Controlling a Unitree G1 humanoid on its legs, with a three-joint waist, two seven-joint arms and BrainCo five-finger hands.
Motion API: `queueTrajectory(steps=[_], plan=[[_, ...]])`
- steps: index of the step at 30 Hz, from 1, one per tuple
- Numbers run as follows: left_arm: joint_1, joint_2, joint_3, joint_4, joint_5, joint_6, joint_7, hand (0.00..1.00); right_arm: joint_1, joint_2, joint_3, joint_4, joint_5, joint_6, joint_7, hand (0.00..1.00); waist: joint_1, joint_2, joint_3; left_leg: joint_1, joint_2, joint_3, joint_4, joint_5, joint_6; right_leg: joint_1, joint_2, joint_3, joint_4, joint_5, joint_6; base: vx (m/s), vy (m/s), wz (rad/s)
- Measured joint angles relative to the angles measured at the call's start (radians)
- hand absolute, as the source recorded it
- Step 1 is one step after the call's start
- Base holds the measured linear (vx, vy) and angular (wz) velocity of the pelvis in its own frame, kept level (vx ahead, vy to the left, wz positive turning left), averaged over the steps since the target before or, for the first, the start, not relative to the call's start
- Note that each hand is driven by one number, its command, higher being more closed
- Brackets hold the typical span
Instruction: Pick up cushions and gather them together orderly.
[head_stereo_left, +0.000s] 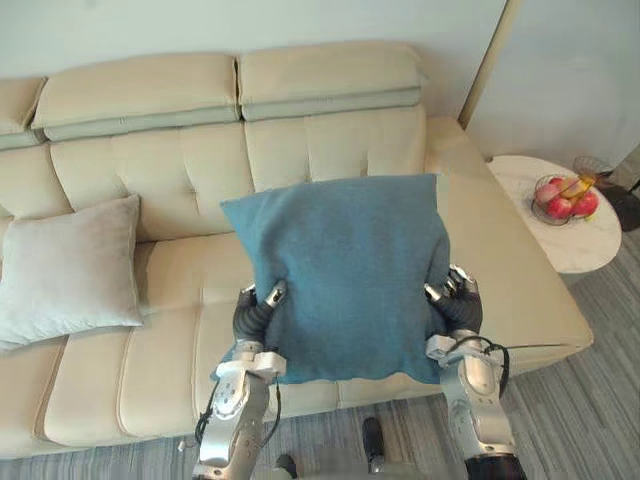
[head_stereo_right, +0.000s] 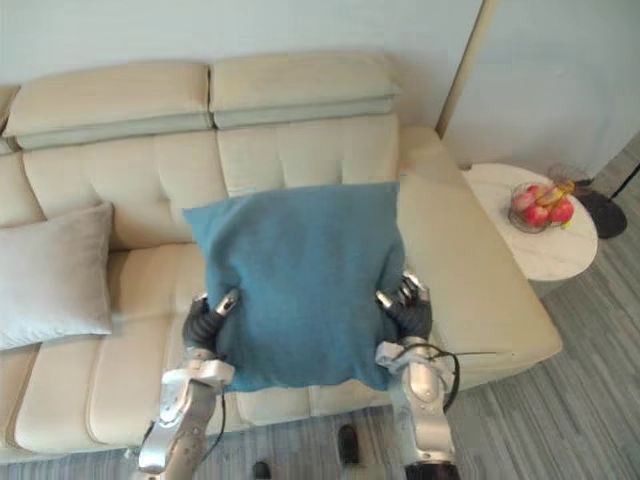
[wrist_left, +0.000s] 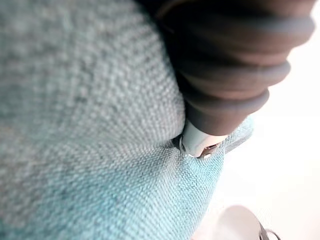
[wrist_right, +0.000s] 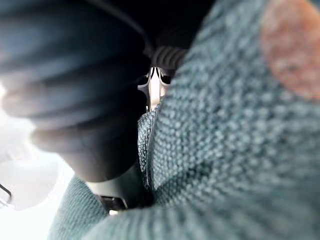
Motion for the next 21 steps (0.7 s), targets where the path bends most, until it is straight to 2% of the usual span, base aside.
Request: queueTrajectory(steps=[3,6,8,9,11,14,15,16,17,21], plan=[[-0.064,-0.001,0.025,-0.043,0.019,-0.006,0.05,1.0,-0.088,0.002,0.009,-0.012,-0.022,0.0,-0.03,1.0,0.019,-0.003,0.024,-0.073,-0.001,-0.008,0.023,0.01,0.0,-0.057,-0.007,-0.014,0.0,0.016,-0.002,-0.12,-0.016,0.15],[-0.159,-0.001,0.044,-0.104,0.057,-0.037,0.111,1.0,-0.216,0.005,0.01,-0.022,-0.056,0.0,-0.074,1.0,0.04,0.0,0.059,-0.166,0.014,-0.012,0.074,0.009,0.0,-0.138,-0.005,-0.024,0.032,0.021,-0.006,-0.13,-0.042,0.08],[-0.32,0.011,0.076,-0.1,0.08,-0.047,0.178,1.0,-0.365,-0.002,0.003,-0.018,-0.08,-0.001,-0.119,1.0,0.054,0.001,0.065,-0.257,0.019,-0.013,0.099,0.015,-0.01,-0.235,-0.005,-0.028,0.072,0.02,-0.011,-0.15,-0.051,0.04],[-0.353,0.016,0.081,-0.095,0.083,-0.048,0.189,1.0,-0.396,-0.002,-0.001,-0.012,-0.081,-0.002,-0.128,1.0,0.055,0.001,0.068,-0.268,0.019,-0.014,0.099,0.019,-0.014,-0.247,-0.006,-0.029,0.077,0.02,-0.011,-0.09,-0.04,0.09],[-0.586,0.077,0.088,0.026,0.118,-0.093,0.262,1.0,-0.599,-0.037,-0.029,0.067,-0.109,-0.007,-0.185,1.0,0.062,-0.002,0.102,-0.313,0.015,-0.022,0.084,0.055,-0.017,-0.302,-0.01,-0.032,0.086,0.036,-0.021,-0.1,-0.067,0.12],[-0.841,0.162,0.09,0.195,0.118,-0.112,0.315,1.0,-0.831,-0.099,-0.05,0.209,-0.118,-0.016,-0.234,1.0,0.061,-0.004,0.144,-0.359,0.004,-0.029,0.043,0.1,-0.019,-0.357,-0.017,-0.034,0.071,0.066,-0.024,-0.07,-0.049,0.14],[-0.989,0.195,0.09,0.303,0.118,-0.112,0.34,1.0,-0.964,-0.139,-0.061,0.304,-0.121,-0.014,-0.255,1.0,0.059,-0.004,0.179,-0.381,-0.006,-0.035,0.01,0.131,-0.021,-0.376,-0.023,-0.035,0.038,0.095,-0.024,-0.06,-0.022,0.18],[-1.035,0.206,0.09,0.336,0.119,-0.112,0.349,1.0,-1.006,-0.151,-0.065,0.332,-0.124,-0.013,-0.265,1.0,0.057,-0.004,0.191,-0.391,-0.008,-0.037,-0.001,0.14,-0.022,-0.384,-0.025,-0.037,0.025,0.106,-0.022,-0.09,-0.013,0.27],[-1.168,0.22,0.115,0.442,0.131,-0.111,0.369,1.0,-1.131,-0.175,-0.083,0.42,-0.145,-0.01,-0.293,1.0,0.048,-0.003,0.219,-0.433,-0.014,-0.049,-0.024,0.166,-0.024,-0.422,-0.028,-0.042,0.002,0.134,-0.026,-0.05,0.0,0.2],[-1.358,0.231,0.161,0.633,0.138,-0.1,0.388,1.0,-1.312,-0.195,-0.084,0.54,-0.173,0.016,-0.351,1.0,0.03,-0.002,0.259,-0.512,-0.015,-0.052,-0.051,0.195,-0.027,-0.511,-0.028,-0.044,0.002,0.15,-0.022,-0.06,0.018,0.13]])
